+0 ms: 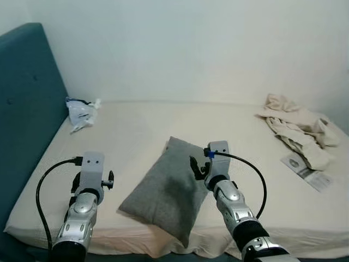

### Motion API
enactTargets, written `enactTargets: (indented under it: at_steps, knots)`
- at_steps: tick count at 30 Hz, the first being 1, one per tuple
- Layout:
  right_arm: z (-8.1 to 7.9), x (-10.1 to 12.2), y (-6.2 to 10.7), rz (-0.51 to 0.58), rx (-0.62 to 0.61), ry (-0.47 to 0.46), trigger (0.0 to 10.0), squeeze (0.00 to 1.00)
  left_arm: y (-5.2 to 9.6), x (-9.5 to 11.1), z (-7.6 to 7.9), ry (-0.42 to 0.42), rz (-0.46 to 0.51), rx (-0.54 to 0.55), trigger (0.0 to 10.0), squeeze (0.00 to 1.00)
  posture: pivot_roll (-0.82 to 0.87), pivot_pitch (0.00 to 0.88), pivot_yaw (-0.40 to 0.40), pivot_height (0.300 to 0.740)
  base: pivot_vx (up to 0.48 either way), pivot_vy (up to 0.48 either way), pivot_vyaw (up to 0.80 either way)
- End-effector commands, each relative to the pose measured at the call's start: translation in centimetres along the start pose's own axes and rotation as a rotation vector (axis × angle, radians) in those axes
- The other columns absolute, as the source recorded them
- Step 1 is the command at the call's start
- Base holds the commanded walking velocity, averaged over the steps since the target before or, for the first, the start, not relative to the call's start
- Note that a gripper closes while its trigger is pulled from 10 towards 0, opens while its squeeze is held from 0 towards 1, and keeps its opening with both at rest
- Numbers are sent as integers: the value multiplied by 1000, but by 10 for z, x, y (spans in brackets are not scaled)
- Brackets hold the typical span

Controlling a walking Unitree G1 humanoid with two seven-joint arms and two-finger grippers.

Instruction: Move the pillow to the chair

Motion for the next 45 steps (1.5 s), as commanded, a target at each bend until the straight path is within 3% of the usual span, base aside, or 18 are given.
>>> enactTargets:
  at_steps: [1, 6, 13, 17, 25, 33, 40, 42, 45]
  knots:
    - [1, 4, 0, 27, -22, -2, 10000, 0, 3, -6, 1, 8, -21, 0, 10000, 0, -17, 83, -45, 740, 0, 0, 0]
    - [9, 9, -1, 37, -60, 53, 10000, 0, 4, -11, 18, -21, -30, -49, 10000, 0, -49, 103, -48, 740, 0, 0, 0]
    - [17, 4, 3, 39, -90, 61, 10000, 0, 3, -5, 13, -3, -7, -21, 10000, 0, -41, 75, -56, 740, 0, 0, 0]
    - [14, 5, 3, 45, -99, 61, 10000, 0, 3, -6, 9, 11, -2, -24, 10000, 0, -44, 64, -58, 740, 0, 0, 0]
    - [-11, -4, 3, 3, -2, 29, 10000, 0, 5, -9, 9, 41, -4, -29, 10000, 0, -19, 97, -44, 740, 0, 0, 0]
    - [-11, -9, 6, -5, -27, 16, 10000, 0, 5, -12, 15, 21, -21, -70, 10000, 0, -27, 89, -40, 740, 0, 0, 0]
    - [-9, -8, 3, -24, -15, 22, 10000, 0, -1, -6, 10, 33, 1, -26, 10000, 0, -31, 62, -61, 740, 0, 0, 0]
    - [-14, -4, -1, -17, -15, 26, 10000, 0, -1, -11, 7, 22, -21, -17, 10000, 0, -37, 61, 0, 740, 0, 0, 0]
    - [-16, 2, -3, -3, -27, 8, 10000, 0, 1, -11, 8, 19, -25, -42, 10000, 0, -26, 71, 14, 740, 0, 0, 0]
Point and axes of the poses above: a point about 5 cm out from each wrist's last joint towards the gripper, its own y axis pointing back from the gripper into the wrist, its own x axis along the axis of the wrist's last joint, z = x × y, the point moved 3 cm from there along -y, pointing out of the wrist towards the gripper, and after that the axes turned 5 degrees about y, right-handed, at the moved point
